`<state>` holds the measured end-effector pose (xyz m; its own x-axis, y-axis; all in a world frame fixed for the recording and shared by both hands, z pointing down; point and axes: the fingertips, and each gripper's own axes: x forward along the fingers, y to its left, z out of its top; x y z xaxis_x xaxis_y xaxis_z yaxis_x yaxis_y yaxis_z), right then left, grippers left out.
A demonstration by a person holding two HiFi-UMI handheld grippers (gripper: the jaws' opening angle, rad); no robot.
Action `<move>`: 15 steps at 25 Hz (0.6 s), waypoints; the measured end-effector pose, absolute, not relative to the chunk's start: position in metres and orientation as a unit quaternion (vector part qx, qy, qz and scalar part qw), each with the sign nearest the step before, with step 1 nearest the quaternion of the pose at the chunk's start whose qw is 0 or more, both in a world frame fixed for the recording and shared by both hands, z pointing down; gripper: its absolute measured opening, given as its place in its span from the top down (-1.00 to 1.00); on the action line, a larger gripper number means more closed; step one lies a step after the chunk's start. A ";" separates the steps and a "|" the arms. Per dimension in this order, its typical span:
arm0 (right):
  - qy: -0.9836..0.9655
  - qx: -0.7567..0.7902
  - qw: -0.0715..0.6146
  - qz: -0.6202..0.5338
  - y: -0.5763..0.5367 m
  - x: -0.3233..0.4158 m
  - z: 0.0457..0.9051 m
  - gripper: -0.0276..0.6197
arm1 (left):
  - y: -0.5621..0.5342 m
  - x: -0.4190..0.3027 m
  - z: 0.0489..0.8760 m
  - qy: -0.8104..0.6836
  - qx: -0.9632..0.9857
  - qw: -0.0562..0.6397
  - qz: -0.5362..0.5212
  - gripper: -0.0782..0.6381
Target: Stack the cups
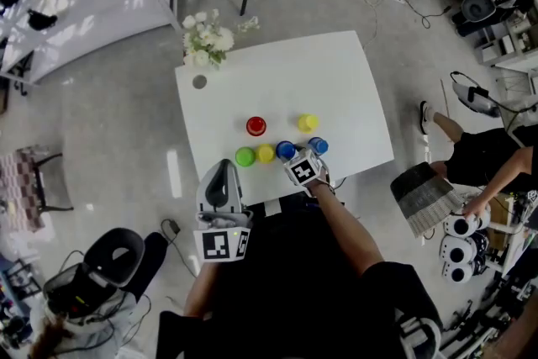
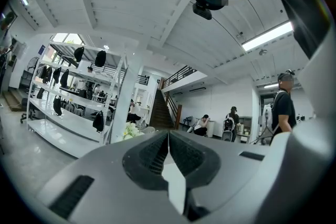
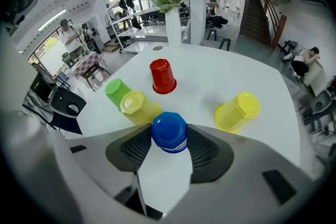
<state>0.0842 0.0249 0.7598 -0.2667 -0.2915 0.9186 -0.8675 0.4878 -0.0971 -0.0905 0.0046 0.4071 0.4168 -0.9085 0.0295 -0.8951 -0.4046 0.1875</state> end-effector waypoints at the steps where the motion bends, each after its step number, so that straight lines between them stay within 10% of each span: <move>1: -0.731 0.396 0.458 0.314 0.025 0.084 0.760 0.20 | 0.005 -0.091 0.407 -0.539 0.837 0.088 -0.038 0.72; 15: -0.734 0.391 0.460 0.311 0.028 0.081 0.761 0.12 | 0.009 -0.091 0.409 -0.544 0.833 0.091 -0.040 0.72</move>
<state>0.0808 0.0279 0.7608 -0.2713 -0.2884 0.9183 -0.8600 0.5010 -0.0967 -0.0915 0.0093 0.4087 0.4041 -0.9141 0.0330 -0.8995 -0.3906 0.1958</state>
